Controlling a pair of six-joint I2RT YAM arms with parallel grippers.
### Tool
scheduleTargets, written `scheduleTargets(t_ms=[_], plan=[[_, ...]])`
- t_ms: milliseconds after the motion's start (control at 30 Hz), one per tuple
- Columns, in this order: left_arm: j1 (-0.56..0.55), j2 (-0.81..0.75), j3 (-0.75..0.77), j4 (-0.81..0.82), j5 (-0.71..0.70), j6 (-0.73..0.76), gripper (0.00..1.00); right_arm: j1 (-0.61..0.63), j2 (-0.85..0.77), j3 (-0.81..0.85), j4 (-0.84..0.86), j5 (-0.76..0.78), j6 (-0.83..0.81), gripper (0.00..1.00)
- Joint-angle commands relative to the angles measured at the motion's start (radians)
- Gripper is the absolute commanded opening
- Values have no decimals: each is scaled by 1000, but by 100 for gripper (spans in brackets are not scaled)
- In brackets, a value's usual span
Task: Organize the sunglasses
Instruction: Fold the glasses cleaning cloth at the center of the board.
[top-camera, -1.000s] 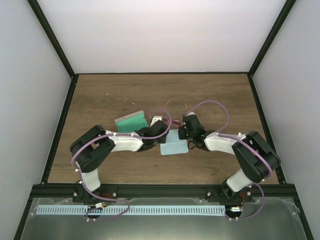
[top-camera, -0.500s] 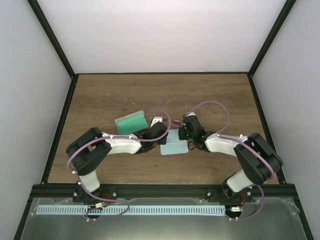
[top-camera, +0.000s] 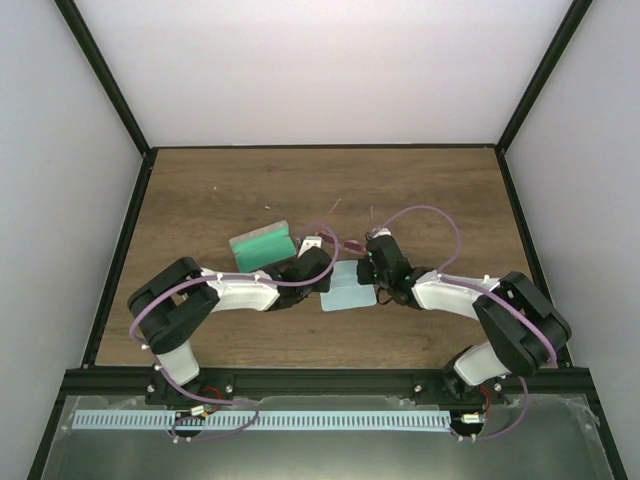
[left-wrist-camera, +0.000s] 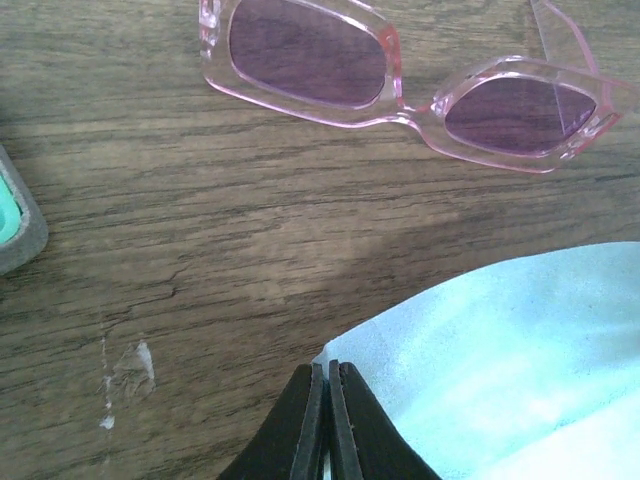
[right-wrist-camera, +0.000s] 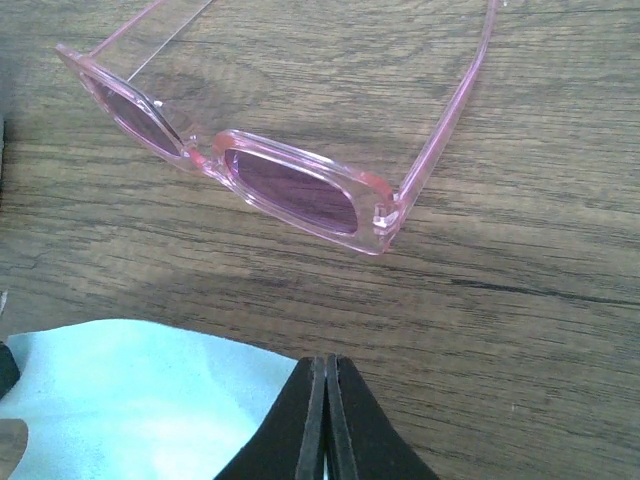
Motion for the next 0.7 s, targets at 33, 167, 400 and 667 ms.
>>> scheduleTargets(t_ms=[33, 167, 400, 667], plan=[[-7, -45, -25, 20, -2, -3, 4, 15, -25, -8, -8, 31, 5, 1], [-8, -65, -36, 29, 2, -2, 4, 18, -37, -18, -10, 35, 10, 1], [-15, -70, -32, 37, 39, 3, 4, 18, -59, -34, -15, 44, 19, 1], [-23, -69, -30, 26, 32, 0, 4, 24, -63, -42, -9, 38, 17, 1]])
